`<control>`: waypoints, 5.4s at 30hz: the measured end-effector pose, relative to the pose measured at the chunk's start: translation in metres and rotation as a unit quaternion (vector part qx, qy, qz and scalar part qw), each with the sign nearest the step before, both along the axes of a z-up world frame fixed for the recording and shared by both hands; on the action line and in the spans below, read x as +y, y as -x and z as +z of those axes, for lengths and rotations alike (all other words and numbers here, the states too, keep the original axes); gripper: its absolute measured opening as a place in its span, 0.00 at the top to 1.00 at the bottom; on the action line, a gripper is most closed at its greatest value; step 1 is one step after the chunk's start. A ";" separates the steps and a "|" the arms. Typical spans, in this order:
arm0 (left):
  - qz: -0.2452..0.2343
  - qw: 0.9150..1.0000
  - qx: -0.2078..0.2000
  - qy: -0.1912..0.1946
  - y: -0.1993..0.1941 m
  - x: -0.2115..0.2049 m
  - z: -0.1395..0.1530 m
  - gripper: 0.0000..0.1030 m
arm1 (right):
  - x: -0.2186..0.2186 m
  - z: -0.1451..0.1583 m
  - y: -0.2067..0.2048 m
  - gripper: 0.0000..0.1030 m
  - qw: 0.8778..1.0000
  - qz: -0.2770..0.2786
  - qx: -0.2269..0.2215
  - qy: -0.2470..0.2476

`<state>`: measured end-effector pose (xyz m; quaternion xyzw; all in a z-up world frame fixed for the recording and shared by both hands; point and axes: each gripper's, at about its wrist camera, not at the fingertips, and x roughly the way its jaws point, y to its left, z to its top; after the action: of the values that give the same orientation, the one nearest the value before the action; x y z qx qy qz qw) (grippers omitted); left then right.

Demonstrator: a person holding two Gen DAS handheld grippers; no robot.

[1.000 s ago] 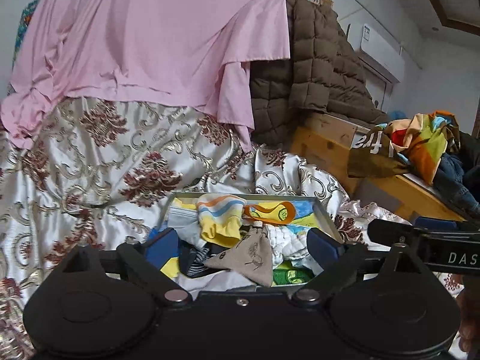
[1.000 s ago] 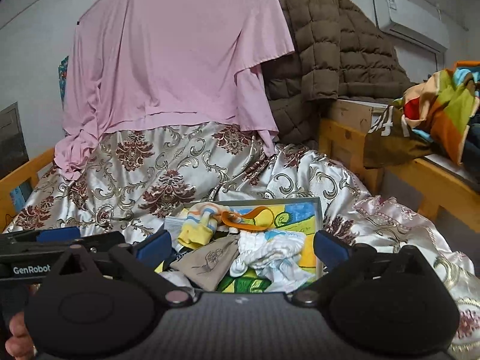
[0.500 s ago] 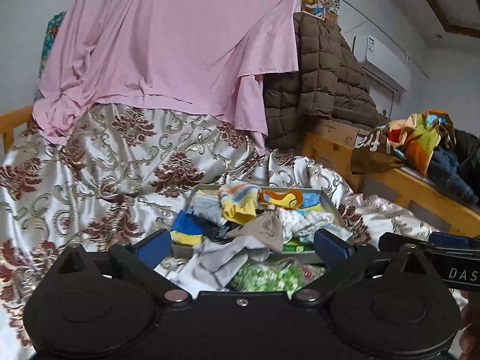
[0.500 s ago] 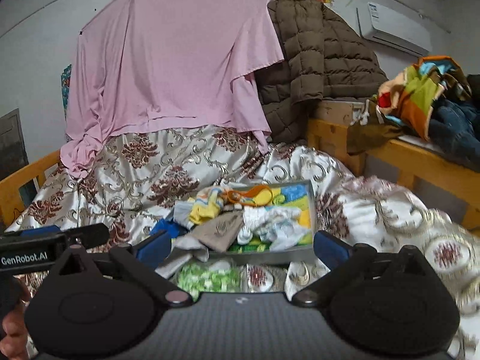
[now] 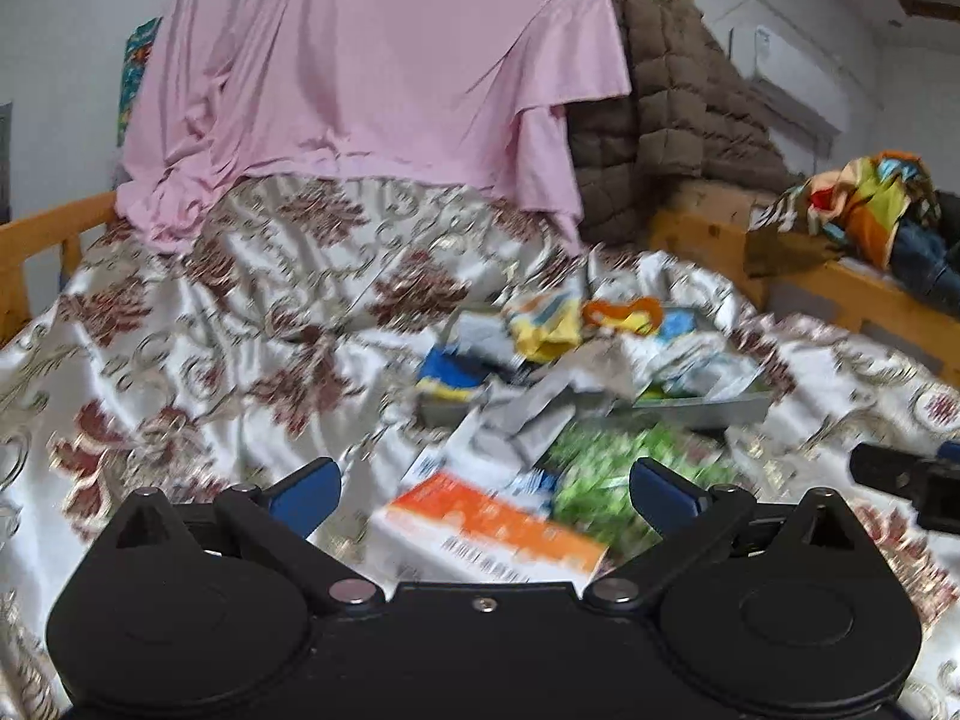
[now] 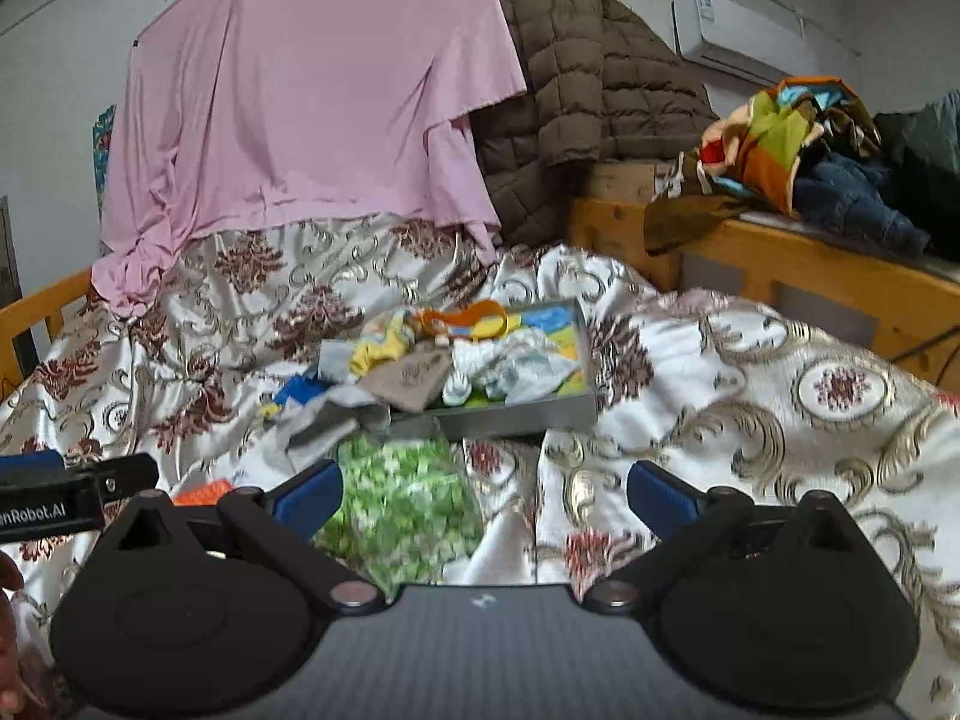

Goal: Organize soft objects
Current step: 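Move both tools back toward the remaining items beside the tray, then grasp the white tissue with the left tool while the right tool grasps the grey cloth, then lift and carry the tissue and grey cloth with both tools over the tray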

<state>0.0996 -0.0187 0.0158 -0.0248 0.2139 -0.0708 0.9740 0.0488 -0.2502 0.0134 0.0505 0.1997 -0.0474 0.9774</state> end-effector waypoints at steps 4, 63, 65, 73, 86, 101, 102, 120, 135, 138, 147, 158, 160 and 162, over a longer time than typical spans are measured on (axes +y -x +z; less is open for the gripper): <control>0.009 1.000 0.017 -0.010 0.006 0.004 -0.012 0.01 | 0.002 -0.013 0.008 0.00 1.000 -0.004 0.011 -0.006; 0.053 0.995 0.080 0.042 -0.092 0.060 -0.040 0.01 | 0.029 -0.014 -0.097 0.00 0.993 0.102 0.043 0.029; 0.061 0.993 0.084 0.054 -0.105 0.067 -0.041 0.01 | 0.035 -0.010 -0.110 0.00 0.992 0.112 0.051 0.038; 0.070 0.992 0.090 0.059 -0.142 0.082 -0.048 0.01 | 0.061 -0.005 -0.162 0.00 0.986 0.133 0.081 0.064; 0.072 0.989 0.104 0.081 -0.162 0.095 -0.063 0.01 | 0.077 -0.018 -0.218 0.00 0.978 0.148 0.125 0.077; -0.009 0.988 0.073 0.133 -0.168 0.093 -0.081 0.01 | 0.081 -0.030 -0.257 0.01 0.974 0.160 0.155 0.026; -0.016 0.988 0.071 0.133 -0.170 0.092 -0.081 0.01 | 0.081 -0.031 -0.259 0.01 0.974 0.162 0.154 0.024; -0.199 0.975 0.076 0.057 -0.209 0.050 -0.077 0.04 | 0.090 -0.046 -0.281 0.26 0.965 0.191 0.182 0.012; -0.221 0.971 0.080 0.053 -0.211 0.051 -0.075 0.26 | 0.077 -0.043 -0.265 0.90 0.974 0.171 0.135 0.059; -0.222 0.970 0.089 0.052 -0.215 0.050 -0.076 0.32 | 0.074 -0.039 -0.259 0.91 0.977 0.166 0.115 0.067; -0.206 0.971 0.125 0.001 -0.232 0.027 -0.076 0.53 | 0.064 -0.031 -0.247 0.92 0.980 0.164 0.092 0.069; -0.228 0.962 0.146 -0.015 -0.232 0.006 -0.065 0.84 | 0.056 -0.026 -0.234 0.92 0.979 0.170 0.094 0.064; -0.228 0.963 0.146 -0.017 -0.230 0.003 -0.063 0.87 | 0.053 -0.024 -0.230 0.91 0.979 0.170 0.093 0.065; -0.227 0.963 0.143 -0.022 -0.227 -0.001 -0.061 0.93 | 0.051 -0.020 -0.225 0.91 0.979 0.169 0.092 0.067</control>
<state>0.3268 -0.0196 -0.0454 0.0360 0.3527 -0.2807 0.8919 0.2734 -0.1996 -0.0068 -0.0545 0.2903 0.1012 0.9500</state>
